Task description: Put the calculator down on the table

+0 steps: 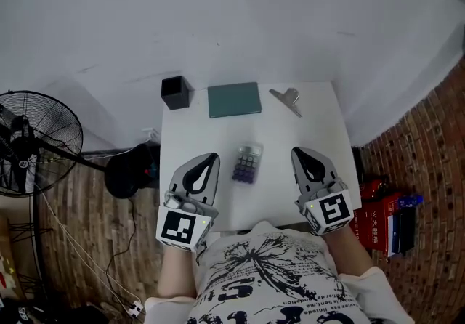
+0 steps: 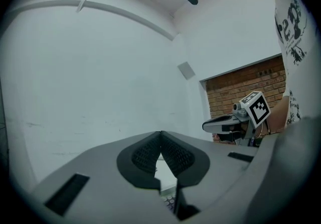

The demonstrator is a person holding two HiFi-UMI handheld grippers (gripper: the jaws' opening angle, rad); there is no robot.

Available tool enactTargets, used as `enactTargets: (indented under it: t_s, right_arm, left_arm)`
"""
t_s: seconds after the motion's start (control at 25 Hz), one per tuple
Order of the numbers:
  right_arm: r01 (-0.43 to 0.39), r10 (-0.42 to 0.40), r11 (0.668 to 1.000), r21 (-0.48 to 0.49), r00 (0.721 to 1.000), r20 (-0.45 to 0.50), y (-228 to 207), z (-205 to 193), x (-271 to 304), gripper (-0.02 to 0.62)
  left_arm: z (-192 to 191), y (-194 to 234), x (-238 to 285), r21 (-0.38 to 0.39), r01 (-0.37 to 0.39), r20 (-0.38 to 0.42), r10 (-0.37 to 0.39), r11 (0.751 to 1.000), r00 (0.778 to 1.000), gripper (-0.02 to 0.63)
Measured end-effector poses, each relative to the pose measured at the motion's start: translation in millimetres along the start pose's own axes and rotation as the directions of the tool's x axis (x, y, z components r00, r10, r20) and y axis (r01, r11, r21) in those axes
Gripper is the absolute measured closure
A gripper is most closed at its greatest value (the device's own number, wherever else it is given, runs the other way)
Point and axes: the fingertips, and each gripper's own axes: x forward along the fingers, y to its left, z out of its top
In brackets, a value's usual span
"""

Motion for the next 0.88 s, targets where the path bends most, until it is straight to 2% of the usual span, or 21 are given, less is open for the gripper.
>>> enactTargets:
  t_s: [0.16, 0.4, 0.64, 0.88]
  right_arm:
    - [-0.034, 0.034, 0.999, 0.003, 0.999, 0.003, 2.0, -0.4, 2.9, 0.583]
    - [-0.027, 0.027, 0.999, -0.016, 1.000, 0.000, -4.6, -2.1, 6.4, 0.583]
    - [-0.019, 0.018, 0.999, -0.043, 1.000, -0.002, -9.6, -5.1, 10.1, 0.583]
    - [0.003, -0.003, 1.000, -0.017, 1.000, -0.003, -15.1, -6.3, 10.7, 0.583]
  left_arm:
    - [-13.1, -1.3, 0.6, 0.020, 0.015, -0.076, -0.014, 1.000, 0.997, 0.592]
    - [-13.6, -3.4, 7.1, 0.003, 0.022, -0.064, -0.022, 1.000, 0.998, 0.592]
    - [-23.2, 1.5, 12.1, -0.010, 0.009, -0.088, -0.010, 1.000, 0.996, 0.592]
    - [-26.7, 2.8, 12.8, -0.011, -0.006, -0.097, 0.004, 1.000, 0.995, 0.592]
